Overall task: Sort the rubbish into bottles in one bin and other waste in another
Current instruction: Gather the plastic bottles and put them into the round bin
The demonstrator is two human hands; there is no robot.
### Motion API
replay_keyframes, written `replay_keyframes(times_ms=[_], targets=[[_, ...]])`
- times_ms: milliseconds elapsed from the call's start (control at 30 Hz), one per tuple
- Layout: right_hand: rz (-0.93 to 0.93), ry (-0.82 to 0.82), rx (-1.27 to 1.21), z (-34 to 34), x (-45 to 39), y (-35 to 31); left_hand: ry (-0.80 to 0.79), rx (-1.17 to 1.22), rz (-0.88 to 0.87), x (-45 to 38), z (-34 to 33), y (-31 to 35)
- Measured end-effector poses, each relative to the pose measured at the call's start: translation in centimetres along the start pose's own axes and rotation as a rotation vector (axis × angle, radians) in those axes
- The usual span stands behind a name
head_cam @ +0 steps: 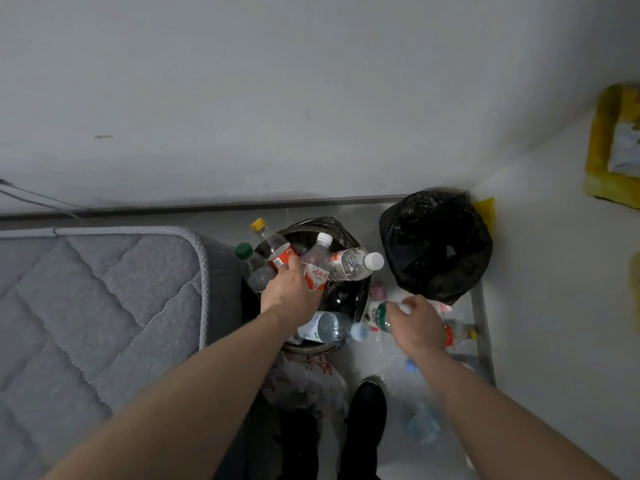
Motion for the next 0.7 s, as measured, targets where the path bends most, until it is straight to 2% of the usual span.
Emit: replay_keyframes(times_ms=[100,267,400,500,600,700], targets=[[-0.007,0.062,-0.049,2.5,1.4,0.9,0.015,0.034,0.059,-0.4,0.0,-0.3],[-0.102,0.17,-0.203,6.6,4.3,3.4,-0.107,0.072,0.164,0.0,-1.0,-1.4],[-0.194,0.247,-0.327,8.2,6.7,4.1,-0.01,0.179,0.172,1.5,0.9,-2.3],[-0.177,0.241,-0.437,8.6,8.5,3.4,0.07,0.323,0.175,3.3,3.2,-3.6],[-0.297,0.225,-0.669,7.3,10.8,4.6,0.071,0.362,0.191,4.9,4.5,-5.2],[-0.367,0.043,-0.895,4.2,12.1,4.0,0.064,0.361,0.231,5.8,4.9,-6.8]])
Point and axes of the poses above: each hand's wrist, its own x-axis away from the middle knuckle, its own z-axis out of the back of the hand, y = z × x, the point moved 9 cm from there along -x, towards the middle knuckle, and after that the axes turned 11 degrees about z, right-handed, at the moved point
